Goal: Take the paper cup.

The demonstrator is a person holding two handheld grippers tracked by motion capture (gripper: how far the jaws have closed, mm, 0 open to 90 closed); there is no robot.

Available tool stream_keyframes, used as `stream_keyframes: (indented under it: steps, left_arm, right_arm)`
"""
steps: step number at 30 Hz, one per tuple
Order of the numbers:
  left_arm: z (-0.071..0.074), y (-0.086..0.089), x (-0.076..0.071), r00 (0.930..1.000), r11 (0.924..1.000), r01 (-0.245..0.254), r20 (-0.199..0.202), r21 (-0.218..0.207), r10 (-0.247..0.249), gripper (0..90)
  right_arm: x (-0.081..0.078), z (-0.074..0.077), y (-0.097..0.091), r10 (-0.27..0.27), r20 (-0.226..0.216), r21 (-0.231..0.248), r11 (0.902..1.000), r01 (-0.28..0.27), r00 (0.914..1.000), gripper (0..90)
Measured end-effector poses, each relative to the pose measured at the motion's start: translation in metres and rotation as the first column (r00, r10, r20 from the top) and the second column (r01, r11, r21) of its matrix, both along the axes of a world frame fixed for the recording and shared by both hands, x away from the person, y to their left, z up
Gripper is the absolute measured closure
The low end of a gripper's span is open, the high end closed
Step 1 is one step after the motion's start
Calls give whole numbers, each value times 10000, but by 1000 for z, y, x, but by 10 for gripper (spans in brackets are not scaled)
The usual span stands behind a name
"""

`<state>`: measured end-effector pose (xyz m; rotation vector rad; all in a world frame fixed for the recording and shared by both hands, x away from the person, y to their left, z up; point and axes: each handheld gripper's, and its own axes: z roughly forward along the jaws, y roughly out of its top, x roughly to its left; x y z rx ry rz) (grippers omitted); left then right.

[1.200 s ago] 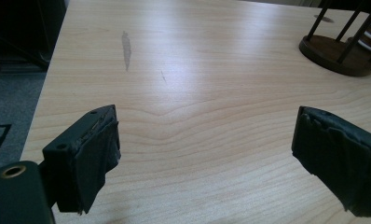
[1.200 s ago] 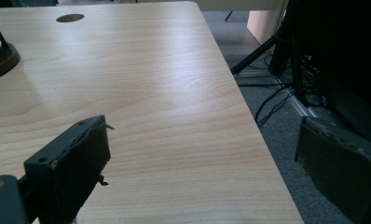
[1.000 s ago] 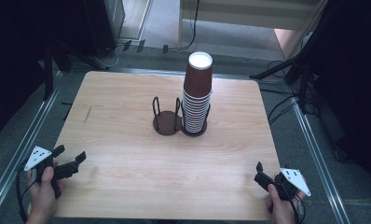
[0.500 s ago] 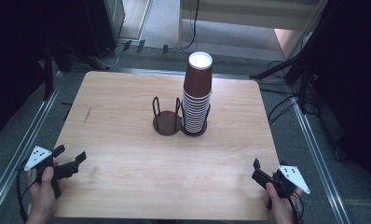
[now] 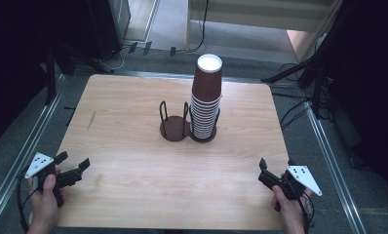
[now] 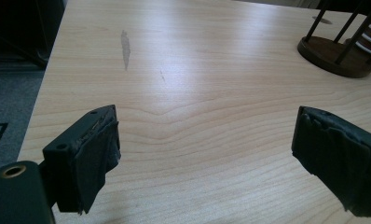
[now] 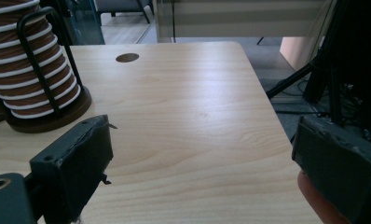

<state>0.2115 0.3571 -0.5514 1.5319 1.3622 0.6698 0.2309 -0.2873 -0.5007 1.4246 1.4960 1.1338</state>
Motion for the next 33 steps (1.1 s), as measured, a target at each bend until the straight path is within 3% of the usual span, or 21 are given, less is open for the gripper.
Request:
stream_keyframes:
  steps: [14, 18, 26, 33]
  left_arm:
    - [0, 1, 0, 10000, 10000, -16, -17, -60, 16, 83]
    - [0, 1, 0, 10000, 10000, 6, -2, -82, -6, 83]
    - [0, 1, 0, 10000, 9999, 12, -34, -107, -12, 83]
    - [0, 1, 0, 10000, 9999, 46, -28, -101, -46, 83]
  right_arm:
    - [15, 13, 22, 38, -161, -303, 9995, -43, 9999, 4]
    - [20, 17, 28, 98, -180, -194, 9998, -101, 9998, 4]
    - [31, 26, 48, 608, -177, -370, 9974, -614, 9980, 4]
    - [36, 32, 61, 929, -46, -226, 9954, -930, 9957, 4]
